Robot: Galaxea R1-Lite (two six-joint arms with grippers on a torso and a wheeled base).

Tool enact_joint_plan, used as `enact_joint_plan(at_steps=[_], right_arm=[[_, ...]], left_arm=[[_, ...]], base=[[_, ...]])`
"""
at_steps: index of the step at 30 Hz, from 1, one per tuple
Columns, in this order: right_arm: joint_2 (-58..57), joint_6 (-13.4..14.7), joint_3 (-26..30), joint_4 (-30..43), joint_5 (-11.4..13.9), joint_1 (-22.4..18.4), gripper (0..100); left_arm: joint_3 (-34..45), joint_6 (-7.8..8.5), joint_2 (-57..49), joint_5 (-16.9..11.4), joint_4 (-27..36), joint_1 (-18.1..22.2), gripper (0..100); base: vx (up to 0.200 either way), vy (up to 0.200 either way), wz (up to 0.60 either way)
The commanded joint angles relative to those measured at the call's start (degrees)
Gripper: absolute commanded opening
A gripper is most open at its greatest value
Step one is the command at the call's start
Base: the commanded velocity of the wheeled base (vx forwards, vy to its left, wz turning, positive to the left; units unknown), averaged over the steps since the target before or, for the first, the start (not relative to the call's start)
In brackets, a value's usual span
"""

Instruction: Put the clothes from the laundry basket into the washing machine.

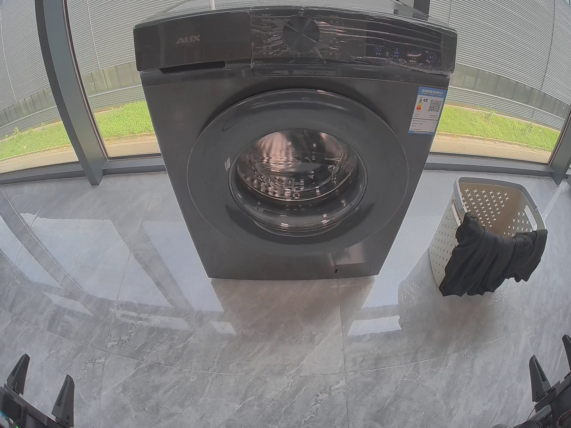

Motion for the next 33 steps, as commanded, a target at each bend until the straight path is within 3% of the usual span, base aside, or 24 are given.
enact_joint_plan(at_steps=[1, 33], right_arm=[[-0.9, 0.0, 1.0, 0.0, 0.0, 0.0, 100], [-0.9, 0.0, 1.0, 0.0, 0.0, 0.0, 100]], left_arm=[[0.9, -0.02, -0.9, 0.0, 0.0, 0.0, 100], [0.8, -0.02, -0.9, 0.0, 0.0, 0.0, 100]], base=[[0.0, -0.2, 0.0], [0.0, -0.2, 0.0]])
